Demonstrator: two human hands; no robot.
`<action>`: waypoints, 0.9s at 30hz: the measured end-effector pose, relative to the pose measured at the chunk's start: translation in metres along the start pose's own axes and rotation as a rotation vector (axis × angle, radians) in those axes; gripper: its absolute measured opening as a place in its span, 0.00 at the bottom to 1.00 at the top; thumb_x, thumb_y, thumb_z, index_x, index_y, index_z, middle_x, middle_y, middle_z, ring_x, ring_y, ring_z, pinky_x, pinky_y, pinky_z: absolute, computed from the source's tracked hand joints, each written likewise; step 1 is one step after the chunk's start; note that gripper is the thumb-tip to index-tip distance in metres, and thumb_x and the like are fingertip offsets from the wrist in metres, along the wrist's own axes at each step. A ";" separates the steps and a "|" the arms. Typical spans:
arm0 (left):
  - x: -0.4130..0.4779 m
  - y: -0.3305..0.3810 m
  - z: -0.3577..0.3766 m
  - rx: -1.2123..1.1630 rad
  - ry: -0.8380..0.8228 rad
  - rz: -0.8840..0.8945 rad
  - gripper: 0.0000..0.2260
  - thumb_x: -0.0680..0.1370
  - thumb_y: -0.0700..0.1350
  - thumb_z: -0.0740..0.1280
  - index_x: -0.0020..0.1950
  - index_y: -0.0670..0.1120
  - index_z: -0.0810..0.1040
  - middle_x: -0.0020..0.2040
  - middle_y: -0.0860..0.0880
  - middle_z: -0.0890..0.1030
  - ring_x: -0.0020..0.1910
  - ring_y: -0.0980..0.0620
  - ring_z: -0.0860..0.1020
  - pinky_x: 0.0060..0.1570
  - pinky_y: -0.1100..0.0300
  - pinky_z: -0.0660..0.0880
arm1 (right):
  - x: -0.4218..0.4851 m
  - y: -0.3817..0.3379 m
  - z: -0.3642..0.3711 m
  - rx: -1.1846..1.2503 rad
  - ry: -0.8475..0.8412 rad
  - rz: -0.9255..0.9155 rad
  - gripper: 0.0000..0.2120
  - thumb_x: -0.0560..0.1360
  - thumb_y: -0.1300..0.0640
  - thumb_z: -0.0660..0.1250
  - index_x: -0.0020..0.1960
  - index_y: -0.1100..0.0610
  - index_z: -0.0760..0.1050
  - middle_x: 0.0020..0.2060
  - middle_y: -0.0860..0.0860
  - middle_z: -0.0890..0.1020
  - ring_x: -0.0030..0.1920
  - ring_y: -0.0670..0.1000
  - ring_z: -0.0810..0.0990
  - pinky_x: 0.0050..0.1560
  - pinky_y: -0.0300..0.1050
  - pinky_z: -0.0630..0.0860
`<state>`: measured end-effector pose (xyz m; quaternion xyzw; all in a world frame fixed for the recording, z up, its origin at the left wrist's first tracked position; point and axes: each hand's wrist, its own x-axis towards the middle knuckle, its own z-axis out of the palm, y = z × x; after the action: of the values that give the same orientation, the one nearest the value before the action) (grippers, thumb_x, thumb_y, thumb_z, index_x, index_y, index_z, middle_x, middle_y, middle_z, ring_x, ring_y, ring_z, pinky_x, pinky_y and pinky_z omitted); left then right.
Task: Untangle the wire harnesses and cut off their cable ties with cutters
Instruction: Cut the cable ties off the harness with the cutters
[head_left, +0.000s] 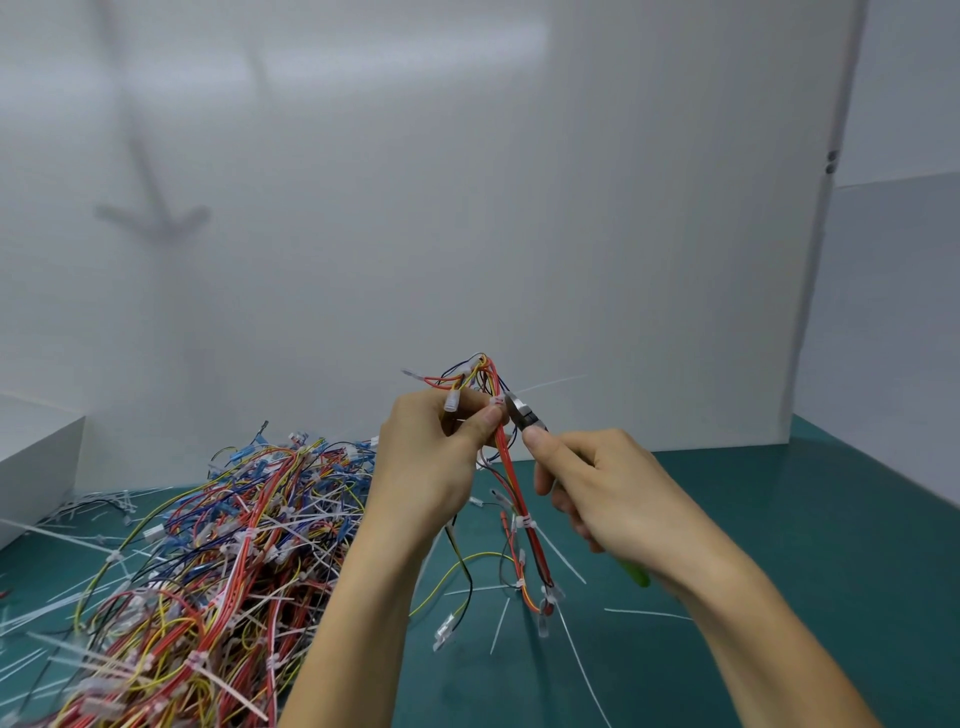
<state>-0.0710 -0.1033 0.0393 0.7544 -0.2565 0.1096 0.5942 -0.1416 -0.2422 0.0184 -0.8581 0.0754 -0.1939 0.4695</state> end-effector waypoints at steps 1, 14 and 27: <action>0.000 0.000 0.000 -0.002 -0.002 0.001 0.06 0.78 0.41 0.69 0.42 0.45 0.84 0.38 0.48 0.85 0.43 0.47 0.83 0.54 0.44 0.78 | 0.000 0.000 0.000 0.004 -0.001 0.002 0.25 0.75 0.32 0.58 0.37 0.51 0.77 0.24 0.47 0.73 0.26 0.49 0.70 0.34 0.47 0.69; 0.002 -0.004 -0.003 -0.161 0.004 0.002 0.06 0.79 0.40 0.68 0.46 0.44 0.85 0.38 0.52 0.84 0.35 0.63 0.80 0.36 0.74 0.72 | -0.005 -0.014 -0.001 0.326 0.049 0.143 0.26 0.79 0.38 0.58 0.39 0.58 0.79 0.26 0.49 0.78 0.26 0.49 0.73 0.30 0.45 0.73; 0.004 0.002 -0.007 -0.671 -0.066 -0.273 0.05 0.77 0.36 0.69 0.43 0.41 0.84 0.45 0.45 0.86 0.38 0.55 0.82 0.39 0.67 0.79 | -0.010 -0.019 -0.001 0.237 0.015 -0.044 0.04 0.71 0.59 0.77 0.42 0.55 0.82 0.31 0.47 0.83 0.27 0.41 0.76 0.34 0.40 0.74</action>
<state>-0.0674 -0.0984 0.0443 0.5481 -0.1940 -0.0855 0.8091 -0.1526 -0.2299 0.0319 -0.7965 0.0366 -0.2180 0.5627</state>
